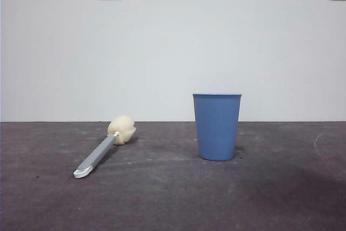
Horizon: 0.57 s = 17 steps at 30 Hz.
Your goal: Pick up the cup brush,pick up the cup,insert the brush into the cup,clean the cup,put the cup brush back,put the cup back to the fixed position on the table
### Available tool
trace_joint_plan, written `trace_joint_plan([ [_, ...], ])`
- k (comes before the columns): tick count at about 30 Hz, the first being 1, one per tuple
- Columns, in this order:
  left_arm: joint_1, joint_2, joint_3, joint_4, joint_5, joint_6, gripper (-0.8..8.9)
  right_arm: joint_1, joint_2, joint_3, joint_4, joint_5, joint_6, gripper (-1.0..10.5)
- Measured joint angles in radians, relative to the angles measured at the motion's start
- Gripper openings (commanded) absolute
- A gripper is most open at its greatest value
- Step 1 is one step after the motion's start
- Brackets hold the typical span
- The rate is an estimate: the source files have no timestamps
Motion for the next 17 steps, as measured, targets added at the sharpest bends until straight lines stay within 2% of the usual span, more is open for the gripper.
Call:
trace_joint_plan([
  [5, 0.0, 0.001, 0.037, -0.045, 0.066, -0.091, -0.06, 0.0, 0.003, 0.007, 0.02, 0.0, 0.144, -0.1],
  [7, 0.0, 0.002, 0.072, -0.053, 0.09, -0.121, -0.06, 0.0, 0.016, 0.029, 0.017, -0.018, 0.181, -0.1],
  [11, 0.0, 0.005, 0.157, -0.066, 0.098, -0.171, -0.06, 0.0, 0.061, 0.113, 0.02, -0.077, 0.213, -0.1],
  [17, 0.0, 0.07, 0.309, -0.161, 0.148, -0.19, -0.06, 0.0, 0.197, 0.278, -0.016, -0.154, 0.225, -0.1],
])
